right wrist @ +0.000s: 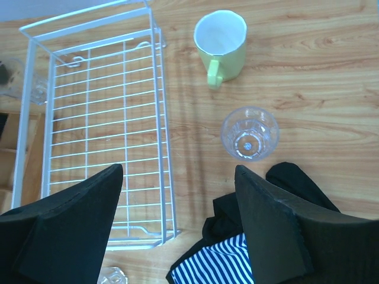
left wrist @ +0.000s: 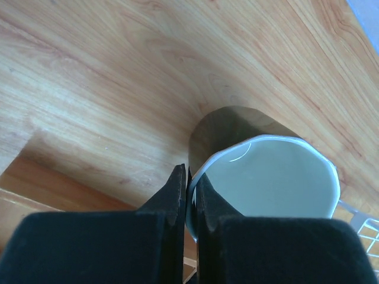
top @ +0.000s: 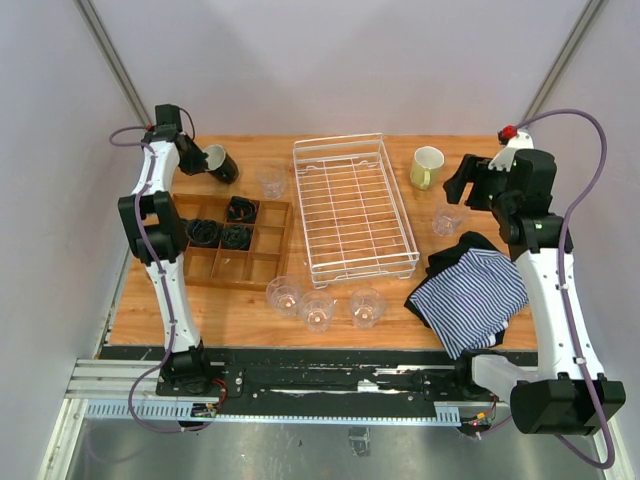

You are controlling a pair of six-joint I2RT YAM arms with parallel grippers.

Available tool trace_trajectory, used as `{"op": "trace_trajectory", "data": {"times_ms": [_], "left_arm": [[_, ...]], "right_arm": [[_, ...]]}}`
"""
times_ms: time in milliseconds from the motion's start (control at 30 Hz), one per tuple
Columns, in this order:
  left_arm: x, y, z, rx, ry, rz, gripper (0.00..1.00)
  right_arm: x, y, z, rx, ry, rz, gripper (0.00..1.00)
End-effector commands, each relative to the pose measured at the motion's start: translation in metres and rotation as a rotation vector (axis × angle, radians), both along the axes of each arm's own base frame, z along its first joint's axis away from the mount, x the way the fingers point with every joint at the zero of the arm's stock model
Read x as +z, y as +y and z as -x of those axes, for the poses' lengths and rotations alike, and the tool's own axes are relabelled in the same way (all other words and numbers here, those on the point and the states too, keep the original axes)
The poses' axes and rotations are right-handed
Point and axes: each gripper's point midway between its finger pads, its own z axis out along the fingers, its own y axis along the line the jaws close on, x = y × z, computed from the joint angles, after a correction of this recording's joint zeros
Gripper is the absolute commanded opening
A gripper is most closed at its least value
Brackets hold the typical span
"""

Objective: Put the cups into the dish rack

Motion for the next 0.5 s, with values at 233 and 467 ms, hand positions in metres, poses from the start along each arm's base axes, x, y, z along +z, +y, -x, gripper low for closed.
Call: {"op": "trace_trajectory", "data": {"times_ms": [233,467], "left_arm": [[0.141,-0.050,0.002,-0.158,-0.378,0.217,0.00],[0.226,-0.114,0.061,-0.361,-0.700,0.468,0.00]], "right_arm": [[0.040,0.076,0.017,0.355,-0.006,-0.245,0.75],[0.068,0.138,0.036,0.555,0.108,-0.531,0.71]]}}
